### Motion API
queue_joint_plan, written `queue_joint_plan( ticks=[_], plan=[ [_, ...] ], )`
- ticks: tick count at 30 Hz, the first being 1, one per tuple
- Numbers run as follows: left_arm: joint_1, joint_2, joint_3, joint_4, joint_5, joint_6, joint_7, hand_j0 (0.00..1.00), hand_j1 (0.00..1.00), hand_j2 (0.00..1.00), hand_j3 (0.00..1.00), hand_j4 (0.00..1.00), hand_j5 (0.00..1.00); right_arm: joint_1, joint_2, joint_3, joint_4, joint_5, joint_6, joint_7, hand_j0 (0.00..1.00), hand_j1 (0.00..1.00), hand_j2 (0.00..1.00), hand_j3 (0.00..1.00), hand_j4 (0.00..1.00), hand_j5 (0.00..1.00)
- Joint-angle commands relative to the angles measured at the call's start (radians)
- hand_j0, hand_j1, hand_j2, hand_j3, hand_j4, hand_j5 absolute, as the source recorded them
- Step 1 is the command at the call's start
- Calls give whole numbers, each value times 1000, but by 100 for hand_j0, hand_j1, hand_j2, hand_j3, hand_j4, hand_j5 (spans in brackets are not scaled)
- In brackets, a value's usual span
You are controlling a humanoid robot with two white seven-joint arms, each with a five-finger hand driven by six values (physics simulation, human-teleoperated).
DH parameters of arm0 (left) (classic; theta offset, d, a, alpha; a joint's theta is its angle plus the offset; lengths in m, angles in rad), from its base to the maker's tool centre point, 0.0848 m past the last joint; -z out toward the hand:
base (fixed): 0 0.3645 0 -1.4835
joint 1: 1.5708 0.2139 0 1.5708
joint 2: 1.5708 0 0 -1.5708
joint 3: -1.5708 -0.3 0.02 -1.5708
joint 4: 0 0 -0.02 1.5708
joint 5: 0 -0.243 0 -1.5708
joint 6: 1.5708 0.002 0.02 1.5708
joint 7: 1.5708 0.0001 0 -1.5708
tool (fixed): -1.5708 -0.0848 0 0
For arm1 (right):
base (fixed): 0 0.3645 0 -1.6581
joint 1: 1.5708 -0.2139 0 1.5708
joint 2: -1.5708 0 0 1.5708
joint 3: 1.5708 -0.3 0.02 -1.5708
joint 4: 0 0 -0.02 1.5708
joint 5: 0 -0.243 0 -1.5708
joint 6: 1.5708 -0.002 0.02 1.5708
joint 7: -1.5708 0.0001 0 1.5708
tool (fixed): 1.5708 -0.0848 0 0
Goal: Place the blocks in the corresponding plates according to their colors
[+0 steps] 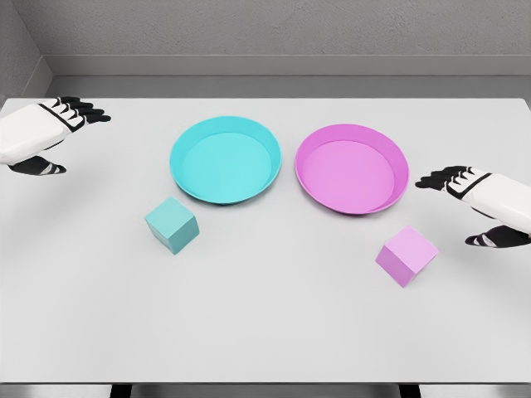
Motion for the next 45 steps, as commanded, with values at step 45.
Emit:
queue_joint_plan(
  ticks=[45],
  plan=[
    [-72,-57,-311,-252,-95,0,-137,100,100,100,100,100,100,-314,75,312,0,-10,91,362,100,100,100,100,100,100]
  ],
)
